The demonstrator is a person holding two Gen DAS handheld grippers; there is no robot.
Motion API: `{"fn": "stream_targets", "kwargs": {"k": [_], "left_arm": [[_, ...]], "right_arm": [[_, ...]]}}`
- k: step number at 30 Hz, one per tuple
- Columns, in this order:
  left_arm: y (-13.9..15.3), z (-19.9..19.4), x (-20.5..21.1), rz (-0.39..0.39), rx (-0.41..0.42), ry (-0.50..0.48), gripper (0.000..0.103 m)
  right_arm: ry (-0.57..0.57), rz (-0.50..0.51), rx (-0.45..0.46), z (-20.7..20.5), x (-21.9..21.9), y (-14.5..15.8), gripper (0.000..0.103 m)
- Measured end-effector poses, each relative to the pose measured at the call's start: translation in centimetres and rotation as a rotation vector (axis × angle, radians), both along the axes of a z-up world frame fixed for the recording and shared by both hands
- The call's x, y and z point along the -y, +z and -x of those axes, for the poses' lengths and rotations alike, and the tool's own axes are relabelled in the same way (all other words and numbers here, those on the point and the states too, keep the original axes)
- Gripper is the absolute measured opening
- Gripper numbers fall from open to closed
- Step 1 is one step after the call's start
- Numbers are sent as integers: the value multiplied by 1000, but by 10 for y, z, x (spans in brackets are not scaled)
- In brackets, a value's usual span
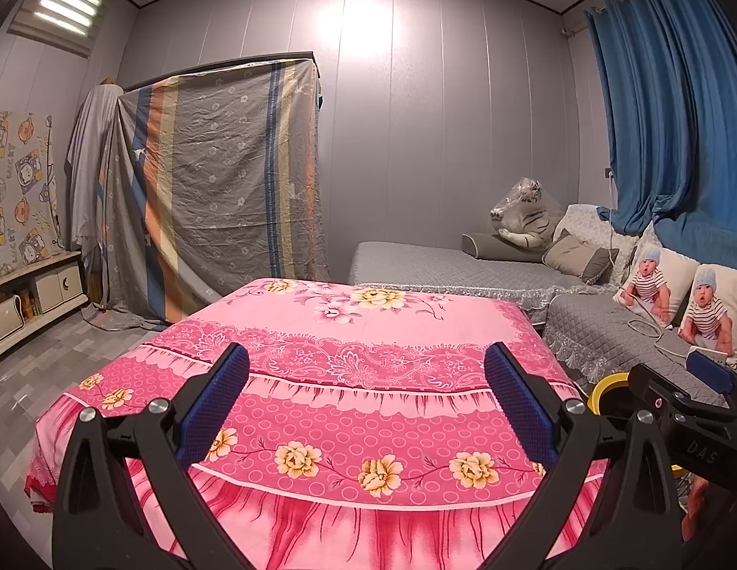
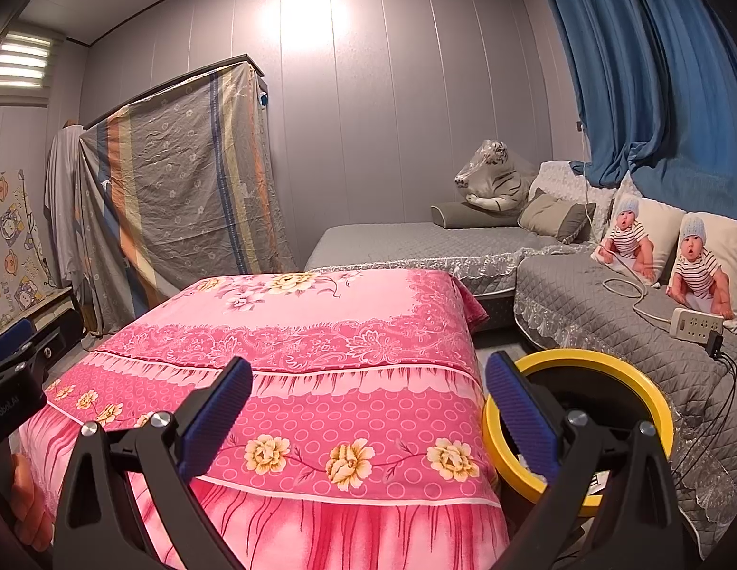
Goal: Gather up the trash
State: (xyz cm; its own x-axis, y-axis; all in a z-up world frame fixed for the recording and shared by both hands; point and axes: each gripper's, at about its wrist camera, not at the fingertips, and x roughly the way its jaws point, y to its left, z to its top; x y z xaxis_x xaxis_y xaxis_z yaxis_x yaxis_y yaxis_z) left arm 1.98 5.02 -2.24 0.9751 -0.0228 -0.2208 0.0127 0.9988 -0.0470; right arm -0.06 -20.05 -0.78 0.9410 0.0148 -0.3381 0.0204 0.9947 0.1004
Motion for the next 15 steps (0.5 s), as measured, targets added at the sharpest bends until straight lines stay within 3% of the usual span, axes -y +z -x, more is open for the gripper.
{"fn": "stream_targets", "kwargs": {"k": [15], "left_arm": [[-2,-3,-1,3,-13,-6,95]], "right_arm": [[-5,-11,-12,0,1,-4,95]]}}
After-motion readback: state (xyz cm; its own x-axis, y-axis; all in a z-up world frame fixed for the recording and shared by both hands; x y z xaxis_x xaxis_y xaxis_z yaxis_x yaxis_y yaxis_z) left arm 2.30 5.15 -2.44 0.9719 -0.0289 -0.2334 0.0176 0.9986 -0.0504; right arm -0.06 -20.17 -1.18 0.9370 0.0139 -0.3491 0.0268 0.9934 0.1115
